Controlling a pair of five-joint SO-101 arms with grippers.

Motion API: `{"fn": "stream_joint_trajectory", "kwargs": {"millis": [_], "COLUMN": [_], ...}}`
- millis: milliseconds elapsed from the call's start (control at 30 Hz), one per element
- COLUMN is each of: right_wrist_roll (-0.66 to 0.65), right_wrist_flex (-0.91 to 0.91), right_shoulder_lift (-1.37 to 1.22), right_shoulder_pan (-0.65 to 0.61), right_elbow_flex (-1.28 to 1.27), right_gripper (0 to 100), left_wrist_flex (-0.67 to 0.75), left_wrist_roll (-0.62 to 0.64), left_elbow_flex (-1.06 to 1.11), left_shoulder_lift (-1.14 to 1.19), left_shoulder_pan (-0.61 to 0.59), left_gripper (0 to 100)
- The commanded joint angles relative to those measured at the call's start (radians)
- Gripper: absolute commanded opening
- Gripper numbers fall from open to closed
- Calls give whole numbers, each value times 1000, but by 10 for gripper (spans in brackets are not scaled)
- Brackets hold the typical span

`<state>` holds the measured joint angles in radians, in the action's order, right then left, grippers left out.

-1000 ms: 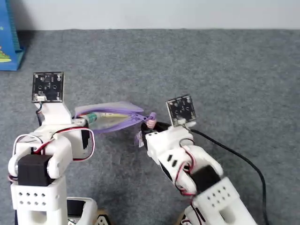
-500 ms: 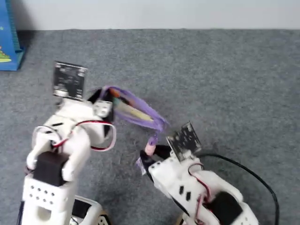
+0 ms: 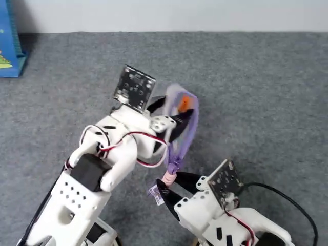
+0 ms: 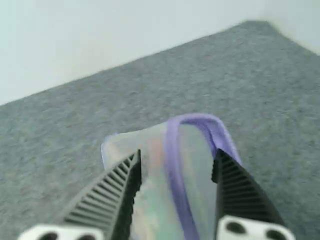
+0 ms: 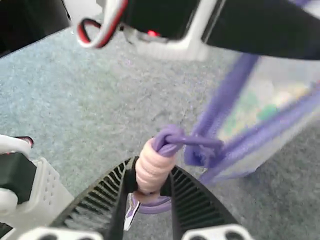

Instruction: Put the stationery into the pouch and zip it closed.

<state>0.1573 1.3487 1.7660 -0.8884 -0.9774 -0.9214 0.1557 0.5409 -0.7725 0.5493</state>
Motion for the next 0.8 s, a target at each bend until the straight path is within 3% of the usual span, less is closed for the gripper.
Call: {"fn": "stream_joint_trajectory", "kwargs": {"millis": [0,167,300,533,767], "right_wrist_roll": [-43,-55,-55,-64,-127], "right_wrist_flex": [-5,-2,1,156,278], "right_shoulder_lift": [42,50,50,45,45], "right_shoulder_pan": [8,82,130,191,216], "right_elbow_flex": [69,71,74,222,350], "right_gripper": [8,8,8,8,8], "left_wrist_flex": [-5,-141,-302,-560,-640], "left_wrist_roll": [0,-2,-21,-313,-528], "left_elbow_flex": [-93,-211,-344,-444,-354], "left_shoulder_lift": [0,0,0,0,0], "left_shoulder_pan": [61,117,54,-140,-163], "left_gripper": [229,229,229,229,230]}}
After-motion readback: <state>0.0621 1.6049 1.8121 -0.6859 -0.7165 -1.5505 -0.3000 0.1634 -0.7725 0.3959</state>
